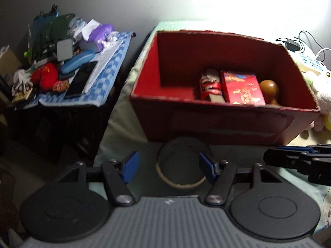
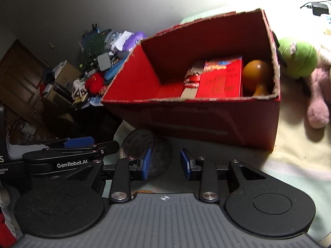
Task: Organize objects
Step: 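Close the right gripper on the rim of the clear tape roll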
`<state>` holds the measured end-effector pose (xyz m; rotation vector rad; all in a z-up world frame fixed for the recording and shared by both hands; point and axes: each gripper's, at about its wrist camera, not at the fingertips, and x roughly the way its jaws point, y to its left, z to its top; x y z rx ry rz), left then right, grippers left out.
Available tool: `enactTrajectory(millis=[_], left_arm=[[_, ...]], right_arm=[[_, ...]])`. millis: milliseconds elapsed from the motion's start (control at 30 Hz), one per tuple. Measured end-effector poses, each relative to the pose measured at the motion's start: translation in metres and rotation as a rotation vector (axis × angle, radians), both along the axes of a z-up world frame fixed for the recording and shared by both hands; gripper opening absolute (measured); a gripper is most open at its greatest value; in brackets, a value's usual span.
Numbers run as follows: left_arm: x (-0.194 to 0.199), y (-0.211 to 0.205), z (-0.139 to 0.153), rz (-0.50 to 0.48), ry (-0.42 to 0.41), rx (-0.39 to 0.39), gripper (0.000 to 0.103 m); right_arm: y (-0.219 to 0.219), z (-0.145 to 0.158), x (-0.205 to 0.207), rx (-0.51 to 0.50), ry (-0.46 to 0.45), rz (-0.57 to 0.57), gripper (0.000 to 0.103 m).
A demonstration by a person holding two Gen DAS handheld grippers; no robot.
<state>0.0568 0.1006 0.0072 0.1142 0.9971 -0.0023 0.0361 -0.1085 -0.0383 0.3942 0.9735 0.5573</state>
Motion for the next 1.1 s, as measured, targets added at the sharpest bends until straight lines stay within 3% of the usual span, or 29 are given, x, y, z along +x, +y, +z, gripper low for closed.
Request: enactTrajectory(millis=[400,767,1100], left_arm=[[0.013,0.031,-0.033,0.122,0.119,-0.110,0.056],[0.036,0.038,-0.063,0.095,0.209,-0.145,0.036],[0.045,0.041,-0.075,0.038,0.238,-0.175,0.029]], right_arm=[[0.018,-0.015,0.011,0.002,0.070,0.036,0.035],[0.045,-0.020,0.029,-0.042,0.065,0.046,0.035],[0.072,-0.037,0.040,-0.109,0.110,0.041,0.035]])
